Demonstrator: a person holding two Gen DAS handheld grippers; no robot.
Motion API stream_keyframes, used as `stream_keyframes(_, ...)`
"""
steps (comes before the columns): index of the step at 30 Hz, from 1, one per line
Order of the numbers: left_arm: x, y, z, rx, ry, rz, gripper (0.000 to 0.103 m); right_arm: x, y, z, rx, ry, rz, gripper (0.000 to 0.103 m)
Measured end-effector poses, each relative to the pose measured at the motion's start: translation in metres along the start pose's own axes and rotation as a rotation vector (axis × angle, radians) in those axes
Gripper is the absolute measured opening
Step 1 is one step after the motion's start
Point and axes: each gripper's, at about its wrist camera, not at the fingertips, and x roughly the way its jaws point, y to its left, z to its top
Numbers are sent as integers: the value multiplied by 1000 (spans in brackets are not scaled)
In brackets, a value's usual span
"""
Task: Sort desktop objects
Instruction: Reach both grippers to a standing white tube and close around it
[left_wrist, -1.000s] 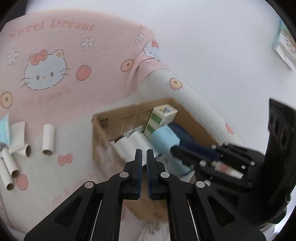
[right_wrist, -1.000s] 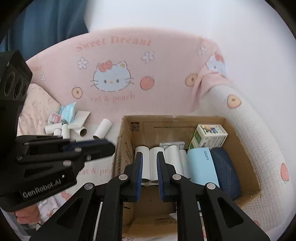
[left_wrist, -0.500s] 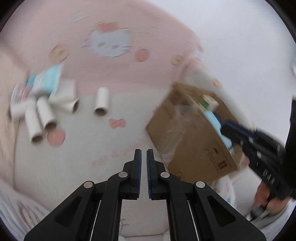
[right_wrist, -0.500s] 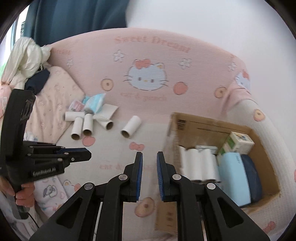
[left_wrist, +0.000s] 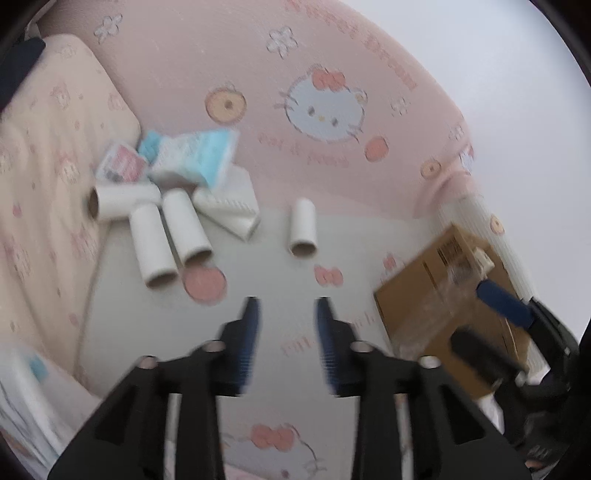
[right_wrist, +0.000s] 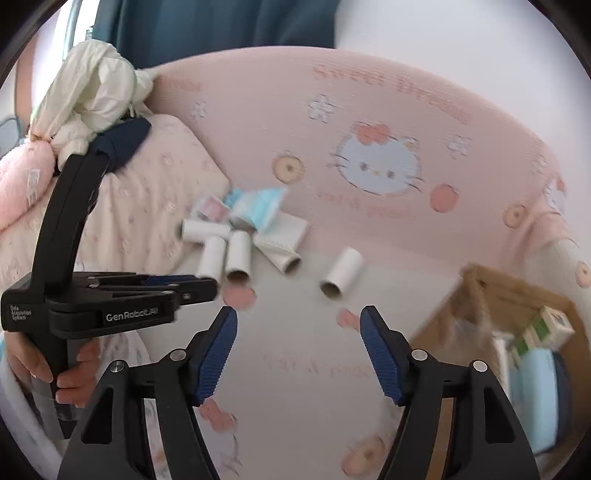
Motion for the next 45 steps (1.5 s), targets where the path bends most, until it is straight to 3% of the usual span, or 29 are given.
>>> stream_keyframes(4,3,19,25,13,-8,26,60,33,18,11,-52,33,-5,69)
stream_keyframes(10,21,59,43,-52,11,14,65,77,28,16,14,95,80,70)
stream_keyframes(14,39,100,38,-221,35,11,65,117,31,14,107,184,126,70)
stream_keyframes(16,44,116,39,-306,46,-39,65,133,29,12,176,206,157,70)
stream_keyframes(19,55,136,38,-413,74,-34,65,154,29,12,250,233,189,70)
stream_keyframes(24,75,167,33,-598,106,-52,65,187,38,14,258,294,193,70)
stream_keyframes(28,84,173,34,-624,113,0,52,203,47,14,256,313,211,70)
stream_keyframes(34,100,178,33,-635,154,33,51,219,58,16,230,301,251,70)
stream_keyframes(38,112,185,29,-680,187,20,51,224,62,11,202,316,253,70)
stream_keyframes(40,111,184,28,-671,182,19,44,227,65,8,193,321,256,70)
stream_keyframes(42,112,182,27,-655,189,21,44,232,66,7,195,322,262,70)
stream_keyframes(45,115,187,24,-690,202,-21,44,240,72,8,174,328,262,70)
